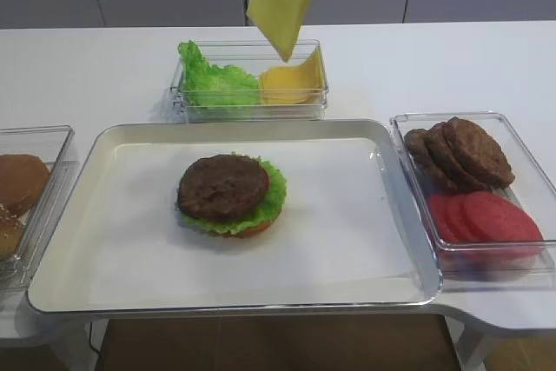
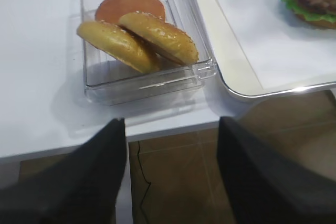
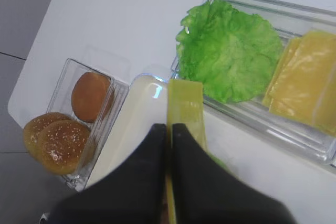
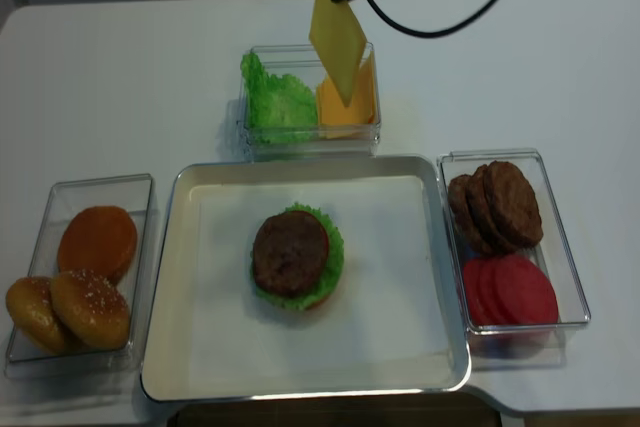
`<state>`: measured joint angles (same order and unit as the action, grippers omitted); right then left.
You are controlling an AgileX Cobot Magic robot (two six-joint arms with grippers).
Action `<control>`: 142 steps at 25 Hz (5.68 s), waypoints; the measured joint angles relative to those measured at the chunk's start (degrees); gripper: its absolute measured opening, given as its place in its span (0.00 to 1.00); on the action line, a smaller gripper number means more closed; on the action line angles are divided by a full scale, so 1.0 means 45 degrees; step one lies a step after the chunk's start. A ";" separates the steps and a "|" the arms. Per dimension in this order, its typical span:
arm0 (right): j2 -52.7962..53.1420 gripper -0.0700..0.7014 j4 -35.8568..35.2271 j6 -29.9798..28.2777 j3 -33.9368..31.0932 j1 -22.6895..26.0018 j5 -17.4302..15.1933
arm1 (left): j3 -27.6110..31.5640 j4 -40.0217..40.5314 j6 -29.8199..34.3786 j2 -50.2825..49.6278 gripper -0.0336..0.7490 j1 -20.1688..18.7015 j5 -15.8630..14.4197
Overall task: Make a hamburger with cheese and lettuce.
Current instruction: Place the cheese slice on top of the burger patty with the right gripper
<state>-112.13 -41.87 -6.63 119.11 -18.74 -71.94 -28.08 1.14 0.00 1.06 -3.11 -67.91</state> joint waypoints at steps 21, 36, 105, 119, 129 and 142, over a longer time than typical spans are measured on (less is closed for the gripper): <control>0.0483 0.15 -0.0007 -0.0237 -0.0950 -0.1806 0.0025 | 0.0000 0.0000 0.0000 0.0000 0.57 0.0000 0.0000; 0.1458 0.15 0.0065 -0.0295 -0.2880 -0.2632 0.0051 | 0.0000 0.0000 0.0000 0.0000 0.57 0.0000 0.0000; 0.0743 0.15 -0.0380 -0.1610 -0.4721 -0.3353 0.0729 | 0.0000 0.0000 0.0000 0.0000 0.57 0.0000 0.0000; 0.0743 0.15 -0.0413 -0.1679 -0.4721 -0.3353 0.0868 | 0.0000 0.0000 0.0000 0.0000 0.57 0.0000 0.0000; 0.0532 0.15 -0.0478 -0.1679 -0.4721 -0.3353 0.0868 | 0.0000 0.0000 -0.0067 0.0000 0.57 0.0000 0.0000; 0.0401 0.15 -0.0938 -0.1874 -0.4721 -0.3353 0.0790 | 0.0000 0.0000 -0.0067 0.0000 0.57 0.0000 0.0000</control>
<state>-110.32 -46.09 -15.06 97.87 -33.82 -68.38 -28.08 1.14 -0.30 1.06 -3.11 -67.91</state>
